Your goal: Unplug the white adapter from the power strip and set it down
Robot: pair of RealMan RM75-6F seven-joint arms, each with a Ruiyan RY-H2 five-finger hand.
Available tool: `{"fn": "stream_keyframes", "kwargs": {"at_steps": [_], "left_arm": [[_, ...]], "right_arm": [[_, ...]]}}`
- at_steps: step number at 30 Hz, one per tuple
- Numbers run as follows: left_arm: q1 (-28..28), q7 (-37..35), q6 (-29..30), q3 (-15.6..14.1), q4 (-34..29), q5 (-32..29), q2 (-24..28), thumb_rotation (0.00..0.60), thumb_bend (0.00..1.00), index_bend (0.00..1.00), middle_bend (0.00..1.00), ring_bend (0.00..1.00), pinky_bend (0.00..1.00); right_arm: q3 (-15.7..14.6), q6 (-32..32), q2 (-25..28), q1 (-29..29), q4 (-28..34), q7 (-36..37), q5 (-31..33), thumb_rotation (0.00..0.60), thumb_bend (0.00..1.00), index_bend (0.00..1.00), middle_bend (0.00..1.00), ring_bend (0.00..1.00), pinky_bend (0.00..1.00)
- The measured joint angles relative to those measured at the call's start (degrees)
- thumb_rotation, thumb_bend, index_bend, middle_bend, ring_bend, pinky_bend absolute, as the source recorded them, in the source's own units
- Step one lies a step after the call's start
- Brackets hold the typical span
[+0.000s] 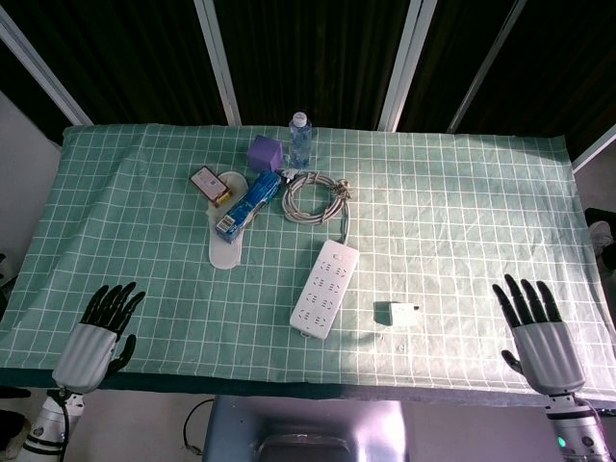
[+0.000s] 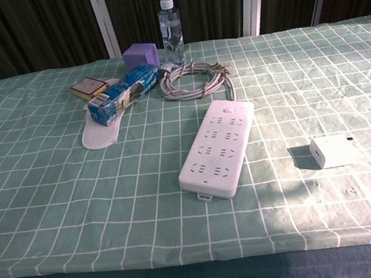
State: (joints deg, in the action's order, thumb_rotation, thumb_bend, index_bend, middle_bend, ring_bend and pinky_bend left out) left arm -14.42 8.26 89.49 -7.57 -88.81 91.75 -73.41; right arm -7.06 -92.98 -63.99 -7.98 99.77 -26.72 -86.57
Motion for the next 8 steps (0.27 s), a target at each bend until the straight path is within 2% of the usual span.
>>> {"fn": "stream_keyframes", "kwargs": {"at_steps": [3,8], "left_arm": [[0.93,-2.99,-1.54,-1.03,0.99,-1.19,1.66,0.6,0.52,0.0,0.0,0.0,0.04],[1.27,-5.0,-2.14,-1.08,1.51,0.53,2.74,0.6,0.52,0.0,0.0,0.0,0.04]], "right_arm": [[-0.06,-1.26,-0.38,2.51,-3.59,4.28,-0.95,0.6,0.2,0.0,0.0,0.0,0.0],[0.17,-2.95,-0.53,4.5,-5.13,6.76,-3.72,0.6,0.2,0.0,0.0,0.0,0.0]]}}
